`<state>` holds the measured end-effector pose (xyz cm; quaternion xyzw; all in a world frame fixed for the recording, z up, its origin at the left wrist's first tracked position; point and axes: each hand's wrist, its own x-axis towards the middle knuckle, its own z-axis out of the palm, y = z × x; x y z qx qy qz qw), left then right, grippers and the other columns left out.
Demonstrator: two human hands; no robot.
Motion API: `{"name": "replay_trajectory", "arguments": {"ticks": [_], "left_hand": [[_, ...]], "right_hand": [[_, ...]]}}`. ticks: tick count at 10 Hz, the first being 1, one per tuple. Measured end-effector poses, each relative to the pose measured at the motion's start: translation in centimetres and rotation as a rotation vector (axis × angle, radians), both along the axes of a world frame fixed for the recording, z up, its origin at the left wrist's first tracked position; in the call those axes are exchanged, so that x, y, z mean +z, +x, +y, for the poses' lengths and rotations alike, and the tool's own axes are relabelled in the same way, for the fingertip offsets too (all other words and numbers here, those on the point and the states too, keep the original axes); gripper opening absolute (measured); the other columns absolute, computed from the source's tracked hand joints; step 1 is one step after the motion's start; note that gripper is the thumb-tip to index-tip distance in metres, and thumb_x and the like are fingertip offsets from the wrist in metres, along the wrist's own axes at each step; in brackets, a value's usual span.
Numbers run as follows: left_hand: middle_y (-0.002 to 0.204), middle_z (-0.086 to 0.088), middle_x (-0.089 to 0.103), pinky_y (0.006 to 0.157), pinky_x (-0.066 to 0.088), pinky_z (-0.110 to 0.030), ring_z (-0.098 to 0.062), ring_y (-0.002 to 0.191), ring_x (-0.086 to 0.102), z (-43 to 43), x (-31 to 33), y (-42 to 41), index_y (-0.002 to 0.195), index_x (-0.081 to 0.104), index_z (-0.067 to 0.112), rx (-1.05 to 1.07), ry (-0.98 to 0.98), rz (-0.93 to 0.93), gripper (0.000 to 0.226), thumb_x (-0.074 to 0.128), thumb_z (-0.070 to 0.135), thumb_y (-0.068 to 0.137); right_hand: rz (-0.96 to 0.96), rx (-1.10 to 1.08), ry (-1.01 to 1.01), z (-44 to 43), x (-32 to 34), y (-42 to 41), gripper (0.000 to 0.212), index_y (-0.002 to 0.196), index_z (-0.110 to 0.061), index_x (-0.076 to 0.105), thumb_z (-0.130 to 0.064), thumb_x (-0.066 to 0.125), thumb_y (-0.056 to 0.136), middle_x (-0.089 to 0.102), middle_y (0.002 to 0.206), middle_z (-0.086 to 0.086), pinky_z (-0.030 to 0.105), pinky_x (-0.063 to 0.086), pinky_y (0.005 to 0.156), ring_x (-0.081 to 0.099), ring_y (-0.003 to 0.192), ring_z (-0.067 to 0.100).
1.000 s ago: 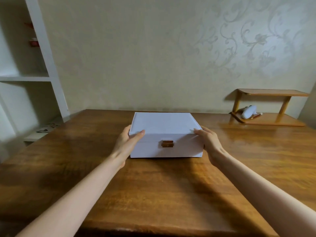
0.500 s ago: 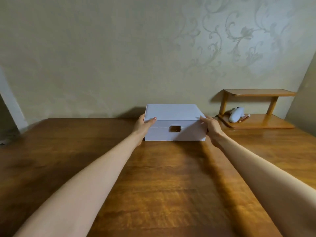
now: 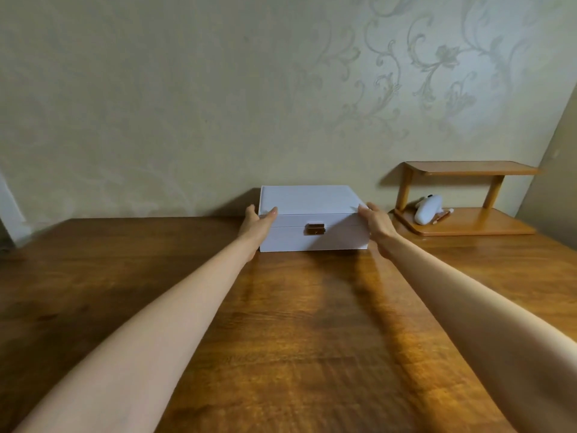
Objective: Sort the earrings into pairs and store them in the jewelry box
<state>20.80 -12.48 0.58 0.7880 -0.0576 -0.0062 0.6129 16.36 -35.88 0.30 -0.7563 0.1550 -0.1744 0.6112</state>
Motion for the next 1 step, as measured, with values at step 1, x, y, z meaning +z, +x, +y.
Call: {"name": "replay_trajectory", "arguments": {"ticks": [1], "left_hand": [[0.140, -0.012, 0.042, 0.103, 0.034, -0.027, -0.023, 0.128, 0.043, 1.05, 2.70, -0.55, 0.135, 0.034, 0.003, 0.206, -0.138, -0.412, 0.050, 0.051, 0.026, 0.094]], "right_hand": [[-0.249, -0.189, -0.092, 1.05, 2.65, -1.21, 0.057, 0.140, -0.011, 0.038, -0.021, 0.056, 0.087, 0.044, 0.140, 0.008, 0.032, 0.039, 0.098, 0.044, 0.127, 0.024]]}}
